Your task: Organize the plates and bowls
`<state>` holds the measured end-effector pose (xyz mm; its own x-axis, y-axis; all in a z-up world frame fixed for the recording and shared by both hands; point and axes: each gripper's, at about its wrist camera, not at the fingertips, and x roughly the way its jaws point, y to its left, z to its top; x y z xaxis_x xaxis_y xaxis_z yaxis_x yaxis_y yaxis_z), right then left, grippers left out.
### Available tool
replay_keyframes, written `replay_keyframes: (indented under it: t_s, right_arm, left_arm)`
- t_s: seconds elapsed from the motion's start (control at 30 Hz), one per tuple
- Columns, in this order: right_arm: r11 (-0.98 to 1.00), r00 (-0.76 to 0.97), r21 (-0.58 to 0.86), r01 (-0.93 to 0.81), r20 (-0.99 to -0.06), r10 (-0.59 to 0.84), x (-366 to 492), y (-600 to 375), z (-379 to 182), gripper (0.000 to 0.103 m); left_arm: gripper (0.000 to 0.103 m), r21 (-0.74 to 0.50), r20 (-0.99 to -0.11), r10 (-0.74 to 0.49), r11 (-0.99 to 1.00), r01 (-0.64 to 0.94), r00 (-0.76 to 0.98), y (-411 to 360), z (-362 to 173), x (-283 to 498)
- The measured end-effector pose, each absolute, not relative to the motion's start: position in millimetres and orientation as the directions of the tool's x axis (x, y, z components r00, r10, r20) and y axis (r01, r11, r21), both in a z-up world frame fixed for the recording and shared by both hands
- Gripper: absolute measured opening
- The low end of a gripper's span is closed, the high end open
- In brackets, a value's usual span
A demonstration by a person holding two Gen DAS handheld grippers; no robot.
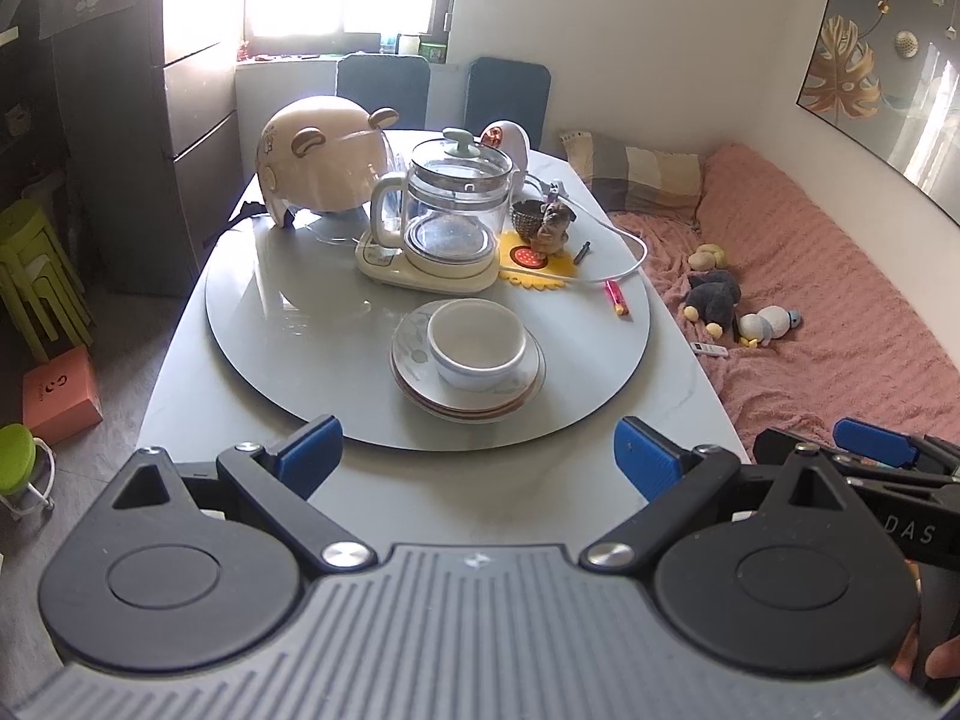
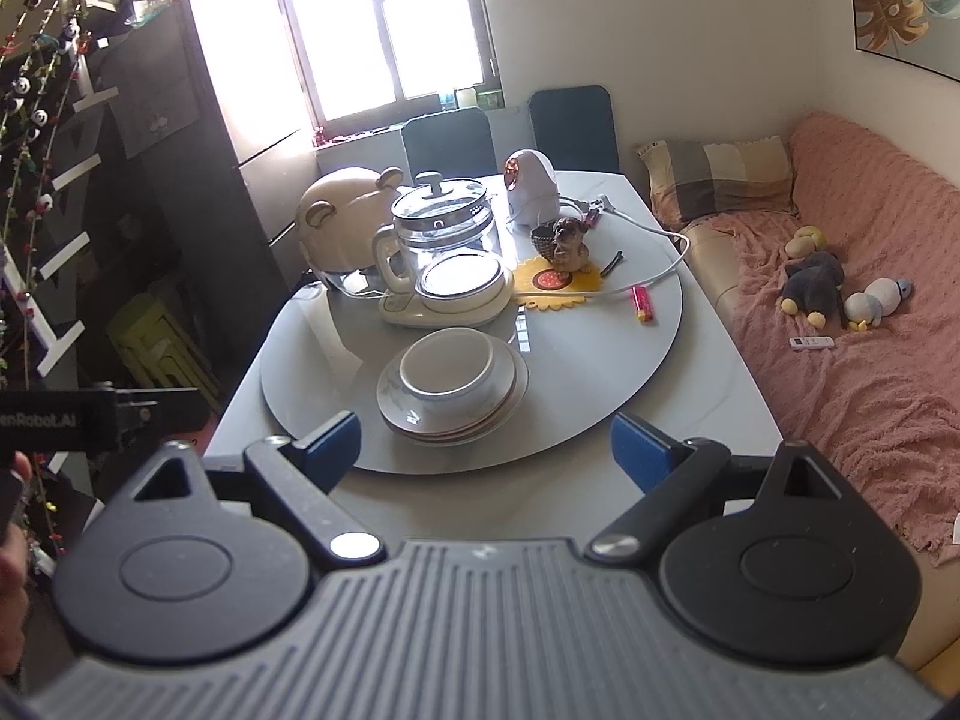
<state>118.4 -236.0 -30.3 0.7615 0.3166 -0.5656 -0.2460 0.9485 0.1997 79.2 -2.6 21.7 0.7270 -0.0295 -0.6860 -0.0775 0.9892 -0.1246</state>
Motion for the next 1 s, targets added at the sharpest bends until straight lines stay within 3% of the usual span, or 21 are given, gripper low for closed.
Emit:
replay_keyframes:
  t_s: [1.0]
  right_arm:
    - [0.951, 0.782, 0.184, -0.250, -0.541, 0.310, 102, -236, -24, 0.092]
  left_arm:
    - [0.099, -0.121, -0.672, -0.058, 0.992, -0.031, 0.738, -3, 27, 75]
